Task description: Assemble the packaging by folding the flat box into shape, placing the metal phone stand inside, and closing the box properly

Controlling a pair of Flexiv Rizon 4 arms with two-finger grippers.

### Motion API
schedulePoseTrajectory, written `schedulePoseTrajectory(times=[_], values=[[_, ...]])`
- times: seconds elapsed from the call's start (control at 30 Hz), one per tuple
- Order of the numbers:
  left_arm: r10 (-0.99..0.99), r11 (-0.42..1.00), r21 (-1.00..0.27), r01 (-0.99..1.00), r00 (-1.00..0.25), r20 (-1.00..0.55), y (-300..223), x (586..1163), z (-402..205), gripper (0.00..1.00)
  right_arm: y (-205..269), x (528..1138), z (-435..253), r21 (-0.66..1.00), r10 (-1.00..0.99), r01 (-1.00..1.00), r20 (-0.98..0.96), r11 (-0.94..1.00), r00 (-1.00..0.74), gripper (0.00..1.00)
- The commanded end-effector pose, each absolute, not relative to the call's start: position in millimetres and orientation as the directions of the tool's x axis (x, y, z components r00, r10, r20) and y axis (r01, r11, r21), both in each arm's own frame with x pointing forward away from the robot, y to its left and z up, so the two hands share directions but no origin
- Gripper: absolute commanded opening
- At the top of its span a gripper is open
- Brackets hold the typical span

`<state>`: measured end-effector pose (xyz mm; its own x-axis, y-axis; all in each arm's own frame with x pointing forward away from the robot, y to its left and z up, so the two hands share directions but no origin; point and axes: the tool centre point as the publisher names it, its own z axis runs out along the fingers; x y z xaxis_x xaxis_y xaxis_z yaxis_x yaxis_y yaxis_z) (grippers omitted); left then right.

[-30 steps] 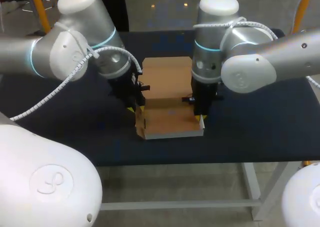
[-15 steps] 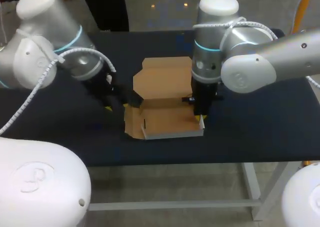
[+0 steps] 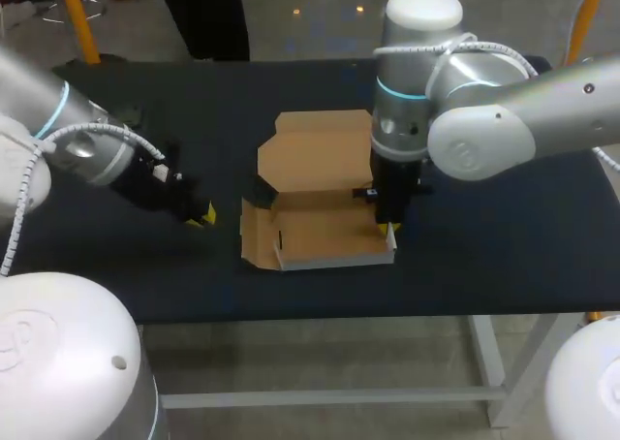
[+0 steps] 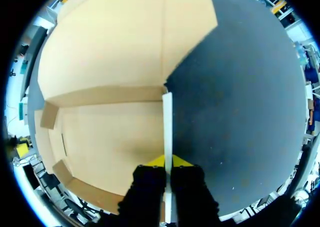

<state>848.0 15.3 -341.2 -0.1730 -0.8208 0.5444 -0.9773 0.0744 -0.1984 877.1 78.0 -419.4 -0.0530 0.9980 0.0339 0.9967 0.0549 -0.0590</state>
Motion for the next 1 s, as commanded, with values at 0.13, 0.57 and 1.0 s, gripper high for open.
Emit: schedulePoseTrajectory(times=[0.13,0.57,1.0], values=[[-0.789,0.078,-0.194,-0.978,-0.179,0.587,18,849,-355,0.2,79,878,-419,-0.063,0.998,0.996,0.033,0.055,-0.053,0.0],[-0.756,0.087,-0.163,-0.983,-0.172,0.632,6,854,-385,0.25,79,878,-419,-0.063,0.998,0.996,0.033,0.055,-0.053,0.0],[-0.729,0.088,-0.144,-0.986,-0.162,0.665,-9,860,-404,0.27,79,878,-419,-0.063,0.998,0.996,0.033,0.055,-0.053,0.0]])
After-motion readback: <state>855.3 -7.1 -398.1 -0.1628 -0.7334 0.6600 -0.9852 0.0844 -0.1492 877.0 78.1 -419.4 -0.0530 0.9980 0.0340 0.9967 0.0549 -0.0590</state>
